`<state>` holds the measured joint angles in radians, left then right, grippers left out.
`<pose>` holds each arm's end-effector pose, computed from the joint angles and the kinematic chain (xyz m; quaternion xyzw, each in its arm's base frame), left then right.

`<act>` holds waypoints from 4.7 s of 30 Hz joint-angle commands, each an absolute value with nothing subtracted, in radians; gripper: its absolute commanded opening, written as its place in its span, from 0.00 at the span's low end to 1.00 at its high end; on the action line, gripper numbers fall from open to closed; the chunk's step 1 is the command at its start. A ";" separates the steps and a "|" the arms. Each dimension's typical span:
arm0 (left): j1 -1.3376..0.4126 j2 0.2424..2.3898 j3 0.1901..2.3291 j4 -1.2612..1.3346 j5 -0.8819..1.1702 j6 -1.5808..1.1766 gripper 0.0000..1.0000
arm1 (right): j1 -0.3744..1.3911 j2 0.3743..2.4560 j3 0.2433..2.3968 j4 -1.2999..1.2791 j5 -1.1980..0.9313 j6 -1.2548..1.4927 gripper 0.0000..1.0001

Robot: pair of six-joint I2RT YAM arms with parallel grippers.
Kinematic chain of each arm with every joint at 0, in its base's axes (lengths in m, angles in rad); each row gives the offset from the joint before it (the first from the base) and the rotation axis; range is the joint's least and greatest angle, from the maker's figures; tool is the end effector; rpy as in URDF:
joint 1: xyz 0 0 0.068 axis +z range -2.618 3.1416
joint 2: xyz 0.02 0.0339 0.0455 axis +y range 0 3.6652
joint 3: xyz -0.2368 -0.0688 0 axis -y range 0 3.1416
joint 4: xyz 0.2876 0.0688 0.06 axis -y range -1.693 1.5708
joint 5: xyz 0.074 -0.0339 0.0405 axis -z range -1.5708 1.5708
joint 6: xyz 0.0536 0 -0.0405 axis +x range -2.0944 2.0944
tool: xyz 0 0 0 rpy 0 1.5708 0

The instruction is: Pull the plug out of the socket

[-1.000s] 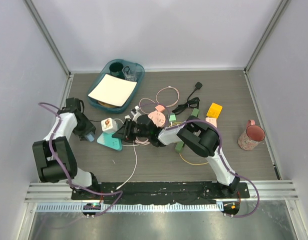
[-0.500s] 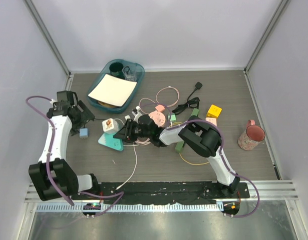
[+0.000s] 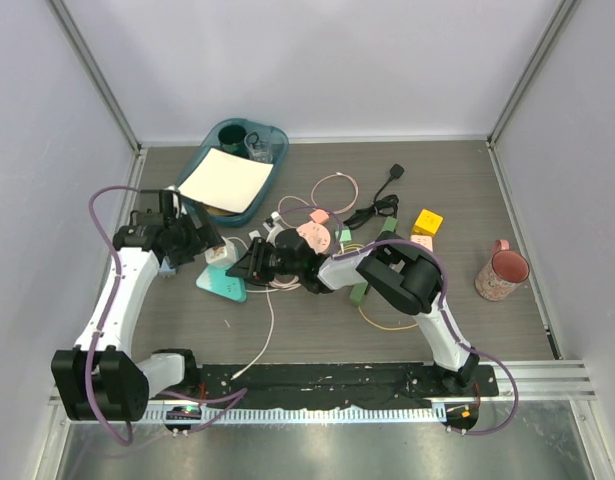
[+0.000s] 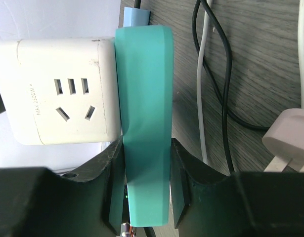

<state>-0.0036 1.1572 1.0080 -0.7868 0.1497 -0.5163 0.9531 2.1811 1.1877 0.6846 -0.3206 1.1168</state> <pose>0.2934 -0.0091 0.2447 -0.2176 0.9223 -0.1487 0.2825 0.2653 0.4027 0.0614 -0.0287 0.8021 0.5666 0.1865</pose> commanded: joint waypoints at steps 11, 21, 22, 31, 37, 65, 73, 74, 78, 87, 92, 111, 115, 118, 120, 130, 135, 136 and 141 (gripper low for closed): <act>-0.040 1.273 0.986 -0.701 0.172 -0.451 0.88 | 0.971 2.157 1.224 0.621 -0.325 1.075 0.01; -0.040 1.290 1.008 -0.696 0.138 -0.445 0.41 | 0.973 2.186 1.224 0.650 -0.344 1.094 0.01; -0.040 1.290 1.009 -0.701 0.137 -0.440 0.33 | 0.973 2.190 1.223 0.656 -0.344 1.098 0.01; -0.038 1.284 1.080 -0.802 0.074 -0.463 0.00 | 0.956 2.214 1.193 0.670 -0.305 1.131 0.01; -0.040 1.256 1.141 -0.833 0.037 -0.479 0.00 | 0.950 2.233 1.190 0.638 -0.284 1.126 0.01; -0.071 1.086 1.006 -0.828 -0.071 -0.628 0.00 | 0.884 2.278 1.158 0.672 -0.287 1.203 0.01; -0.060 1.262 1.130 -0.808 0.223 -0.646 0.00 | 0.946 2.232 1.180 0.561 -0.199 1.072 0.01; -0.073 1.262 1.129 -0.822 0.183 -0.644 0.00 | 0.943 2.233 1.186 0.554 -0.196 1.069 0.01; -0.106 1.187 1.050 -0.864 0.165 -0.658 0.00 | 0.897 2.275 1.169 0.616 -0.224 1.120 0.01; -0.005 1.285 1.080 -0.852 0.276 -0.704 0.00 | 0.897 2.289 1.095 0.713 -0.232 1.153 0.01; -0.015 1.236 1.075 -0.908 0.081 -0.662 0.00 | 0.876 2.293 1.100 0.735 -0.252 1.169 0.01; -0.160 1.224 1.170 -0.940 0.089 -0.743 0.00 | 0.867 2.290 1.158 0.624 -0.267 1.055 0.01; -0.086 1.304 1.238 -0.973 0.078 -0.692 0.00 | 0.870 2.281 1.111 0.675 -0.273 1.068 0.01; -0.083 1.284 1.157 -0.879 0.221 -0.735 0.00 | 0.867 2.286 1.085 0.761 -0.302 1.109 0.01; -0.083 1.263 1.123 -0.874 0.189 -0.744 0.00 | 0.867 2.286 1.092 0.778 -0.317 1.112 0.01; 0.063 1.048 1.046 -1.038 -0.205 -0.787 0.00 | 0.867 2.146 1.126 0.753 -0.364 1.100 0.48; 0.074 0.991 0.930 -1.048 -0.224 -0.874 0.05 | 0.864 2.025 1.173 0.586 -0.354 0.994 0.74; 0.072 0.992 0.917 -1.051 -0.225 -0.896 0.05 | 0.864 2.008 1.177 0.568 -0.347 0.980 0.77; 0.075 1.015 0.833 -0.980 -0.180 -0.936 0.09 | 0.864 1.904 1.190 0.437 -0.316 0.898 0.96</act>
